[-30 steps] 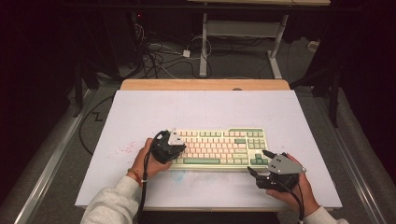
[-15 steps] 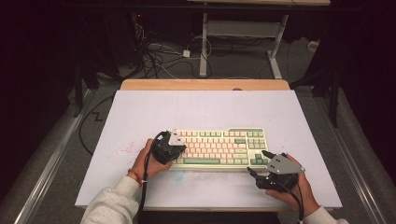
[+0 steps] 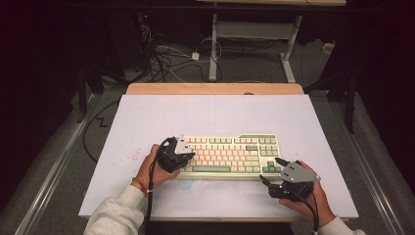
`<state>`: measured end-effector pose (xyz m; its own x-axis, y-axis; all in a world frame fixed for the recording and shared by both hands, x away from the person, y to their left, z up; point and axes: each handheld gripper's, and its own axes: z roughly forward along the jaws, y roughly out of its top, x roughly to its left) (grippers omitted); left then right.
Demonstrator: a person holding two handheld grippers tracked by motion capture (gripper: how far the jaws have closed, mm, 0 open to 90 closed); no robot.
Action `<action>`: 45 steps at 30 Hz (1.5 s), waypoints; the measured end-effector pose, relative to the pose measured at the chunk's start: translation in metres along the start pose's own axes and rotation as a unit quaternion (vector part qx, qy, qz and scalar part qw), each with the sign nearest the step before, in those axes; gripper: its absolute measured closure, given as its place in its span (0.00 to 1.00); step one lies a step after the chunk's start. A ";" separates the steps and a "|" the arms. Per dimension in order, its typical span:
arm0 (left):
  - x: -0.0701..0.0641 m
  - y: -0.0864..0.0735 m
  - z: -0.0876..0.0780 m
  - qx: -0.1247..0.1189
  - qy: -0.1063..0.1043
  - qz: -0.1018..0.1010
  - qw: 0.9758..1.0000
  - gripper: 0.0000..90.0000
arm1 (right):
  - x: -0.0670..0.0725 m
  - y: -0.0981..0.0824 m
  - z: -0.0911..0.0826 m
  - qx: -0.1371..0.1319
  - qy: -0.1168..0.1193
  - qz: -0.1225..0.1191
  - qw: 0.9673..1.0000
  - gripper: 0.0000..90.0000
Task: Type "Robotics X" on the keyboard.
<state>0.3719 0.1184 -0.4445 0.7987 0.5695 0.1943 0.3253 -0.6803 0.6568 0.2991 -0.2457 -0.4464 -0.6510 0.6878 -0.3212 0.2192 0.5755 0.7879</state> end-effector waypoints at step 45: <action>-0.012 -0.020 -0.035 -0.080 0.077 0.014 0.994 0.20 | -0.006 -0.001 -0.002 -0.001 -0.009 0.013 1.000 0.30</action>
<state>0.3384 0.1415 -0.4346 0.7147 0.6242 0.3155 0.2095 -0.6215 0.7549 0.3011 -0.2515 -0.4442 -0.6316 0.7105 -0.3102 0.2339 0.5561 0.7976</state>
